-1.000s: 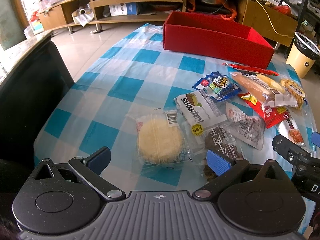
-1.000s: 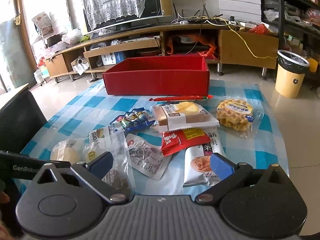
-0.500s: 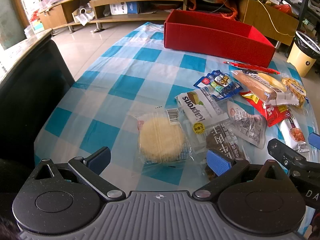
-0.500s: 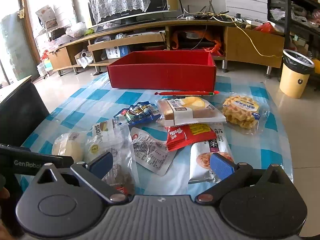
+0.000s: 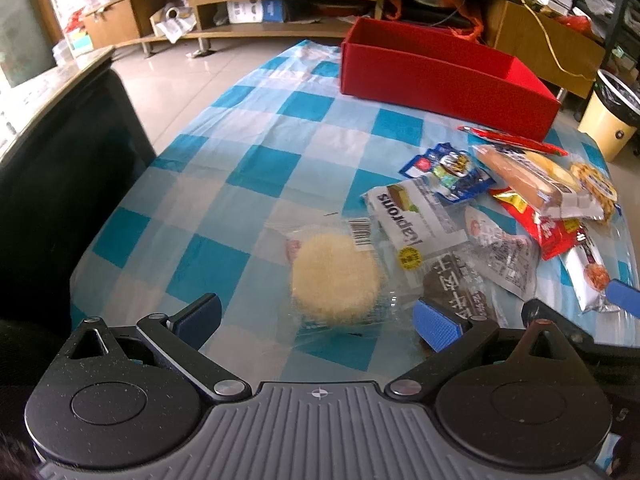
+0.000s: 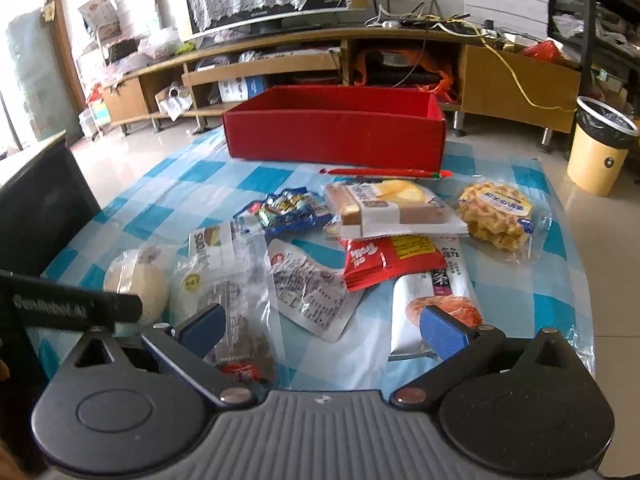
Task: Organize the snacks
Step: 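Move both tools toward the snacks on the checked tablecloth, then grasp the round bun with the left tool while the right tool grasps the jerky bag, then carry the bun and jerky bag into the red box and open both tools, then grasp the red spicy strip packet with the left tool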
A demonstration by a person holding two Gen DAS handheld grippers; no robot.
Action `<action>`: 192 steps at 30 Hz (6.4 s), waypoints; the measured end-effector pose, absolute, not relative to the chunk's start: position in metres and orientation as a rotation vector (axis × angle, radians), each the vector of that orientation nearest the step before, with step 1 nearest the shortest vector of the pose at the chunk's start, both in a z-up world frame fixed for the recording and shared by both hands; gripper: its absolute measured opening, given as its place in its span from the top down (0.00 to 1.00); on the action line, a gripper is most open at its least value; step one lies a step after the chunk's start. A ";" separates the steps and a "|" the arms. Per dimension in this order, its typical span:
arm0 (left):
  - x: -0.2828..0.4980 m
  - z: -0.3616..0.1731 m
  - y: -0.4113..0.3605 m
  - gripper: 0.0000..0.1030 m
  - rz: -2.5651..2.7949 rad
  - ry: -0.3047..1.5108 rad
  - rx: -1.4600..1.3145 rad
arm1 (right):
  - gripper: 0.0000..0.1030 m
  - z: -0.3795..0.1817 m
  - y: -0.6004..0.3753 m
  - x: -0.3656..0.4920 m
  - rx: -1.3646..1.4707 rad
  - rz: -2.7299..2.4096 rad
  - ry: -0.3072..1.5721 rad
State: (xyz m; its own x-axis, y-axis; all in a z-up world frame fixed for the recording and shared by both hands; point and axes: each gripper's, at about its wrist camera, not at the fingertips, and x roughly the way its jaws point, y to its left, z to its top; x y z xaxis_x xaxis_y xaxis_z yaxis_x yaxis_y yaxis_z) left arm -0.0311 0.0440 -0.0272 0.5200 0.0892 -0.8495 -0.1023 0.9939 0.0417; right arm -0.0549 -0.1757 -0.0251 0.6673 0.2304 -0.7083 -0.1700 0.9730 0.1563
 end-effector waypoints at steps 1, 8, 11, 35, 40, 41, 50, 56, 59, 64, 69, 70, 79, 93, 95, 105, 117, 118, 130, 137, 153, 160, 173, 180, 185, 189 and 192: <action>-0.030 -0.027 0.048 0.00 0.124 1.023 -0.019 | 0.00 -0.025 -0.174 -0.054 0.072 0.237 0.811; -0.023 -0.016 0.094 0.00 0.216 1.021 -0.163 | 0.01 -0.029 -0.148 -0.043 0.007 0.357 0.844; -0.022 -0.015 0.100 0.00 0.224 1.022 -0.177 | 0.01 -0.032 -0.131 -0.036 -0.020 0.428 0.851; -0.002 -0.035 0.089 0.00 0.155 1.116 -0.211 | 0.17 -0.059 -0.114 -0.025 -0.121 0.529 0.974; 0.003 -0.041 0.082 0.00 0.143 1.135 -0.197 | 0.24 -0.055 -0.126 -0.028 -0.069 0.510 0.989; 0.004 -0.042 0.078 0.00 0.141 1.138 -0.184 | 0.24 -0.055 -0.129 -0.030 -0.063 0.505 0.994; 0.016 -0.067 0.053 0.00 0.156 1.225 -0.077 | 0.25 -0.041 -0.150 -0.051 -0.020 0.485 0.965; 0.021 -0.079 0.070 0.01 0.193 1.278 -0.173 | 0.25 -0.034 -0.159 -0.051 0.015 0.461 0.946; 0.023 -0.078 0.071 0.03 0.210 1.264 -0.170 | 0.25 -0.032 -0.159 -0.052 0.021 0.464 0.941; 0.020 -0.072 0.062 0.24 0.178 1.248 -0.132 | 0.25 -0.028 -0.162 -0.053 0.028 0.464 0.936; 0.017 -0.064 0.055 0.34 0.170 1.271 -0.076 | 0.25 -0.019 -0.167 -0.052 0.046 0.463 0.906; 0.016 -0.060 0.055 0.35 0.151 1.266 -0.086 | 0.25 -0.018 -0.169 -0.051 0.057 0.461 0.900; 0.019 -0.027 0.043 0.35 0.032 1.187 -0.142 | 0.25 -0.009 -0.174 -0.034 0.133 0.464 0.876; 0.097 0.018 0.018 0.35 -0.033 1.052 -0.171 | 0.25 0.030 -0.201 0.048 0.206 0.399 0.733; 0.115 0.023 0.012 0.34 -0.040 1.033 -0.173 | 0.25 0.032 -0.206 0.069 0.209 0.380 0.724; 0.203 0.030 -0.010 0.38 -0.042 0.971 -0.103 | 0.25 0.025 -0.228 0.163 0.248 0.314 0.702; 0.196 -0.053 -0.026 0.28 -0.045 1.214 -0.048 | 0.25 0.012 -0.225 0.164 0.223 0.322 0.761; 0.197 -0.056 -0.027 0.34 -0.049 1.228 -0.034 | 0.25 0.012 -0.226 0.163 0.219 0.324 0.763; 0.180 -0.011 -0.009 0.37 -0.124 1.160 -0.131 | 0.25 0.022 -0.238 0.162 0.249 0.306 0.731; 0.190 0.038 -0.011 0.37 -0.150 1.012 -0.168 | 0.25 0.027 -0.245 0.175 0.282 0.283 0.708; 0.272 -0.017 -0.019 0.35 -0.020 1.016 -0.081 | 0.23 -0.012 -0.234 0.238 0.263 0.261 0.793; 0.267 -0.028 -0.009 0.17 0.015 1.049 -0.052 | 0.18 -0.028 -0.230 0.240 0.219 0.260 0.857; 0.236 -0.036 -0.011 0.15 0.007 1.165 0.016 | 0.14 -0.027 -0.219 0.226 0.098 0.306 0.953; 0.225 -0.028 -0.006 0.16 0.020 1.154 -0.047 | 0.13 -0.022 -0.223 0.218 0.142 0.313 0.950; 0.207 -0.005 -0.006 0.13 -0.018 1.080 -0.090 | 0.13 0.007 -0.235 0.207 0.175 0.305 0.846; 0.188 0.005 -0.011 0.12 -0.062 1.060 -0.087 | 0.13 0.022 -0.246 0.193 0.198 0.296 0.814; 0.173 0.006 -0.020 0.11 -0.106 1.070 -0.086 | 0.13 0.023 -0.252 0.180 0.205 0.287 0.829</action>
State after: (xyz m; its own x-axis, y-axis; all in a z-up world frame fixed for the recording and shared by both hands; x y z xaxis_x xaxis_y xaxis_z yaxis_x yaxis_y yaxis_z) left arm 0.1734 -0.0203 0.0061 0.4760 -0.1281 -0.8700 0.0444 0.9916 -0.1217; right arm 0.1802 -0.2522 0.0227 0.6408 0.3292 -0.6936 -0.1707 0.9419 0.2893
